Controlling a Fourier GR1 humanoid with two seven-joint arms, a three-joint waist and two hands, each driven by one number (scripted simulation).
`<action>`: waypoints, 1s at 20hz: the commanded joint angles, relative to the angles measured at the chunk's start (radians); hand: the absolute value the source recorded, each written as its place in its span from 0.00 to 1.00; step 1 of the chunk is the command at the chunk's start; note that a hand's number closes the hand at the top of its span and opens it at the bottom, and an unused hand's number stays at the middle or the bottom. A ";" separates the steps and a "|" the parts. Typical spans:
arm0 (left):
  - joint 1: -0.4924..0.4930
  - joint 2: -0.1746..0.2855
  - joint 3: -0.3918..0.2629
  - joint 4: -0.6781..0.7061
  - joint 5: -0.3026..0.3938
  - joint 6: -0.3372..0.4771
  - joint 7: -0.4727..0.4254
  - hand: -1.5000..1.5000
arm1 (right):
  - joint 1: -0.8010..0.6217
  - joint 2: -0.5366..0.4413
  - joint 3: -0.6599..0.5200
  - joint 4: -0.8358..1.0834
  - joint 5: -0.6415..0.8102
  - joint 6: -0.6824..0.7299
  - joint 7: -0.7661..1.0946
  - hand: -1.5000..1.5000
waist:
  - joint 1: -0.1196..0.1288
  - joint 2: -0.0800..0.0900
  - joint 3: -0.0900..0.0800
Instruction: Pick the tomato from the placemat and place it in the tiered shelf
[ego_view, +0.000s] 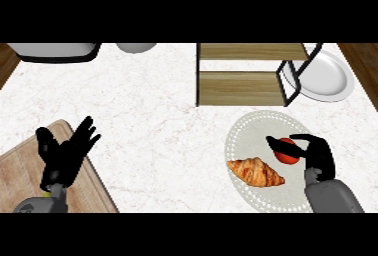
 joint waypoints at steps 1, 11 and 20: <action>0.015 -0.005 -0.001 0.013 -0.020 0.004 0.029 0.50 | -0.056 0.008 -0.030 0.017 -0.059 0.084 -0.006 1.00 | 0.006 0.017 0.010; -0.017 -0.030 0.000 0.007 -0.011 -0.007 0.057 0.50 | -0.108 0.080 0.182 -0.103 0.138 0.087 -0.106 1.00 | 0.026 0.018 0.008; -0.031 -0.009 0.029 0.063 -0.025 -0.005 0.036 0.50 | -0.329 0.189 0.507 -0.344 0.211 0.306 -0.212 1.00 | 0.001 0.010 0.008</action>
